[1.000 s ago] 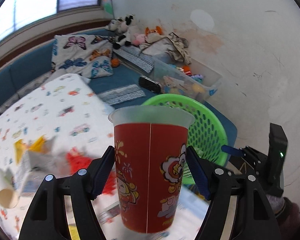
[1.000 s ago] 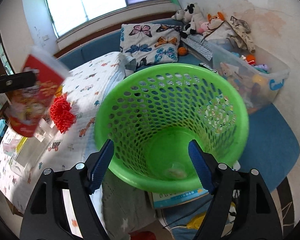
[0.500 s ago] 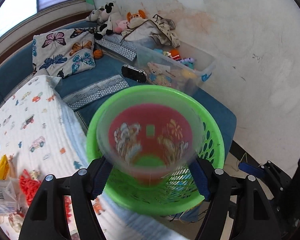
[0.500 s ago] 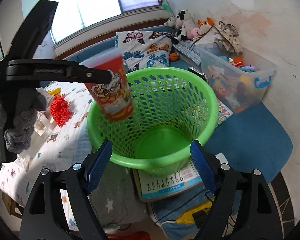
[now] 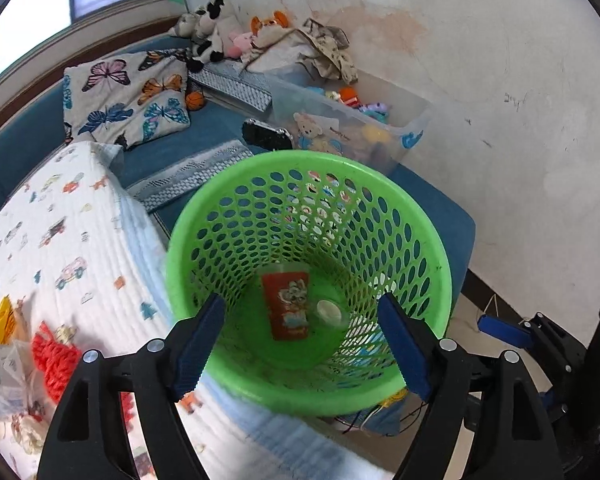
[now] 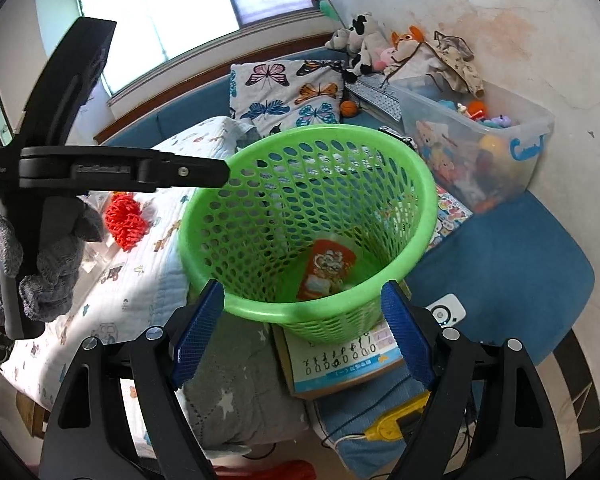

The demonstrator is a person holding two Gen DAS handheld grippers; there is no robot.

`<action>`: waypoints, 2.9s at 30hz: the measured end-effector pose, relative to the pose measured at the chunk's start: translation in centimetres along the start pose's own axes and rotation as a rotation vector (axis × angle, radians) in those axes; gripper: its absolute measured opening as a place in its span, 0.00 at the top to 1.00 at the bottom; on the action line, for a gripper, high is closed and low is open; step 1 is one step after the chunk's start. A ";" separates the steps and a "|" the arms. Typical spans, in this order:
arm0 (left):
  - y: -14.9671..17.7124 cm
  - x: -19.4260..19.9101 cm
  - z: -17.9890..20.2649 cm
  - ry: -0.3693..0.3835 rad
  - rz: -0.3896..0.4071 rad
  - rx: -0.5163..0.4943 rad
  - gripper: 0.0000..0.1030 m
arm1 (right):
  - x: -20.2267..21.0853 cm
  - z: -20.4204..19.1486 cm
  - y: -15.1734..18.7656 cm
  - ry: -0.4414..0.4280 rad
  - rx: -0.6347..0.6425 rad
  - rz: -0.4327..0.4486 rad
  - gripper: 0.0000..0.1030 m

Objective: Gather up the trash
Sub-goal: 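Carry the clear tub and red cup to the green basket and release both, then grasp the pink plastic bag with the left tool while the right tool grasps the red mesh net, then carry the red mesh net over the green basket and open the right tool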

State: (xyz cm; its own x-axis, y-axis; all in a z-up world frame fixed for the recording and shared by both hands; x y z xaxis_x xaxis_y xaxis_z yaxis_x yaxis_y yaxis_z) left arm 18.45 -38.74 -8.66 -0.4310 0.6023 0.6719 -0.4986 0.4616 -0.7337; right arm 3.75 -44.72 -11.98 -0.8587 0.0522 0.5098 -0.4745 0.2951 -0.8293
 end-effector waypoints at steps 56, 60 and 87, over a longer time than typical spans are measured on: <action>23.5 21.2 -26.3 -0.457 -0.030 -0.051 0.29 | -12.6 -22.8 -3.4 -0.291 0.224 -0.140 0.20; 23.5 21.2 -26.5 -0.439 -0.019 -0.031 0.45 | -14.6 -23.6 -3.1 -0.285 0.233 -0.157 0.22; 22.1 25.7 -25.4 -0.371 0.108 0.112 0.93 | -14.4 -22.4 -3.3 -0.270 0.208 -0.132 0.54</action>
State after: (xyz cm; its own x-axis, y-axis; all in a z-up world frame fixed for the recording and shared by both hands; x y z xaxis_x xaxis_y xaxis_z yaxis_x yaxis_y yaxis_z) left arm 15.53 3.47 -10.20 -0.7176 0.3576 0.5977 -0.5056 0.3227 -0.8001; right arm 21.96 -25.09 -11.47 -0.7942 -0.2355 0.5602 -0.5903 0.0805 -0.8031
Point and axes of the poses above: each gripper's, at about its wrist camera, not at the fingertips, and x roughly against the way its jaws point, z to its right, y to its underside, the point moved 6 cm from there along -x, roughly the way its jaws point, and after that the axes turned 11 degrees about z, right-handed, at the moved point
